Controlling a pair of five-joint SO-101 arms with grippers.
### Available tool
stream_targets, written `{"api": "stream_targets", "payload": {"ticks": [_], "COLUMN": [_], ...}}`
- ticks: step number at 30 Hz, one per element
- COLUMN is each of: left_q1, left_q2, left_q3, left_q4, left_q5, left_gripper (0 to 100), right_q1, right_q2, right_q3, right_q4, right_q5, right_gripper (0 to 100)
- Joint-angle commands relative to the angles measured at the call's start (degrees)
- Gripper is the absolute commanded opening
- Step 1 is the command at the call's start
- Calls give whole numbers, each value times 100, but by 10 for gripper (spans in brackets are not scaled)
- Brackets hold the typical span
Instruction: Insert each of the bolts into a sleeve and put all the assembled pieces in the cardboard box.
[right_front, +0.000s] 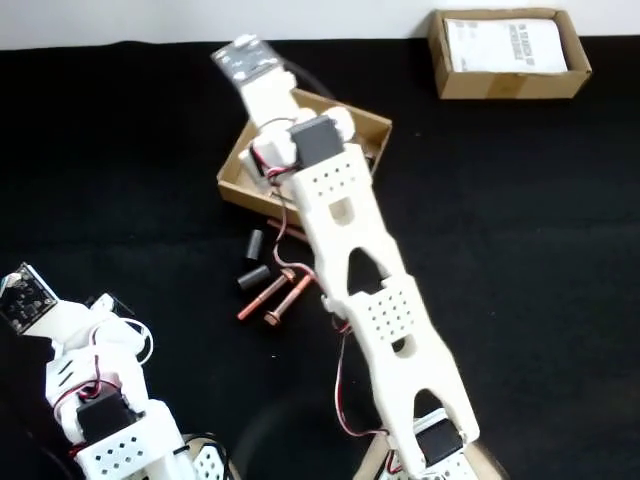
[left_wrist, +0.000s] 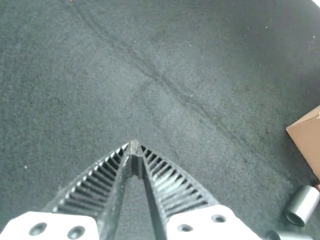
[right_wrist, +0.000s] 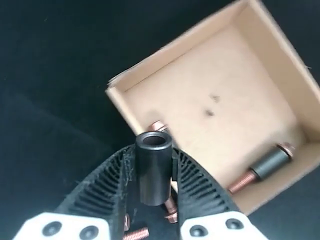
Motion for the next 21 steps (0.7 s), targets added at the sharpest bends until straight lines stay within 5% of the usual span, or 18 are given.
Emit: {"api": "stream_targets", "payload": {"ticks": [1, 8, 17, 21], "left_q1": [136, 338, 690, 664], "left_q2": [-4, -4, -4, -4], "left_q3": [92, 92, 92, 92], "left_q4": [18, 281, 809, 905], "left_q5": [-167, -598, -677, -1486], "left_gripper": [24, 24, 24, 24], "right_q1": [409, 936, 1569, 2413], "right_q2": [-1007, -3371, -7011, -8462], "right_q3": [-593, 945, 4743, 6668], "right_q4": [84, 84, 75, 66], "right_q5": [-404, -765, -1275, -1626], "right_gripper": [6, 6, 6, 6]}}
